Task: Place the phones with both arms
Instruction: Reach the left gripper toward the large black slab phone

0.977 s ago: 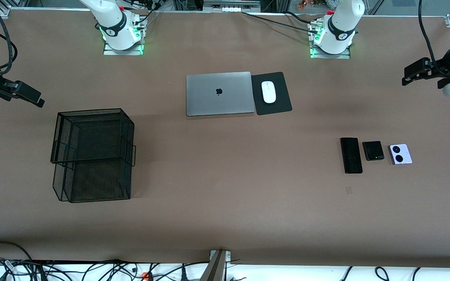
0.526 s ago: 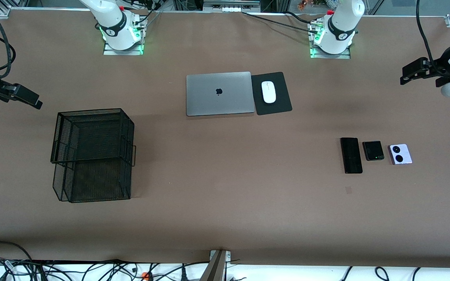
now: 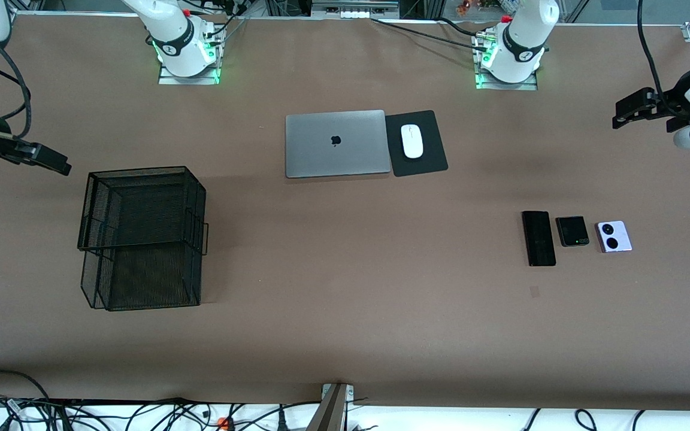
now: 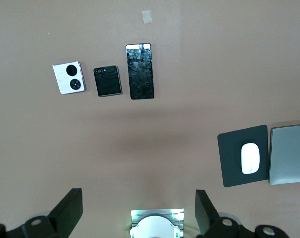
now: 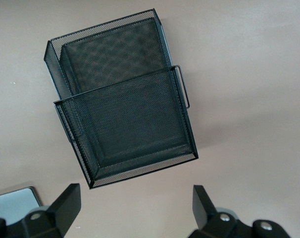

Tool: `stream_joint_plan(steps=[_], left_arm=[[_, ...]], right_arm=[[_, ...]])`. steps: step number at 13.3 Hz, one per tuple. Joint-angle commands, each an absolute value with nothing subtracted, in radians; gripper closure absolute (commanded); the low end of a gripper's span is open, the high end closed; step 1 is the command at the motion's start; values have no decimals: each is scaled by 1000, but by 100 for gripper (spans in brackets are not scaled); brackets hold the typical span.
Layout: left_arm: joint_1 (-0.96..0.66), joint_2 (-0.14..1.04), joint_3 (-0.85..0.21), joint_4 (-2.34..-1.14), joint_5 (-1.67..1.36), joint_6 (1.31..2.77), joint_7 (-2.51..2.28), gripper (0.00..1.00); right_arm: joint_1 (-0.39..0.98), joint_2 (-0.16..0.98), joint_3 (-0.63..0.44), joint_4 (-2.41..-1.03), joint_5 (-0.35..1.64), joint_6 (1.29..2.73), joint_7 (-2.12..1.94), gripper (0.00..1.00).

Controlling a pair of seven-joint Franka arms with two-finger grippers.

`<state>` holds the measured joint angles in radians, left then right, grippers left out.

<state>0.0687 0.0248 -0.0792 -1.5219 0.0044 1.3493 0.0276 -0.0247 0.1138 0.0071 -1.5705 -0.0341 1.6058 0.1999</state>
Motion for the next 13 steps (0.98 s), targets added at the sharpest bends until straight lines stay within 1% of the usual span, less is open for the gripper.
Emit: stream_joint_plan(steps=[1,4,8,13], left_arm=[[58,47,-83,-1543,21,1351,37,0],[60,75,-83,-1552,23,1365,40,0],[64,96,-86,-1608,75,1443,64,0],[97,267,-74,-1620,77,1606,176,0]], right_arm=[[-37,135,12,-1549,-41,1608,207,0],[-34,135,14,-1549,-31,1608,213,0],[-29,132,15,-1554,-29,1597,215,0],[-34,132,12,-1557,-29,1597,206,0]])
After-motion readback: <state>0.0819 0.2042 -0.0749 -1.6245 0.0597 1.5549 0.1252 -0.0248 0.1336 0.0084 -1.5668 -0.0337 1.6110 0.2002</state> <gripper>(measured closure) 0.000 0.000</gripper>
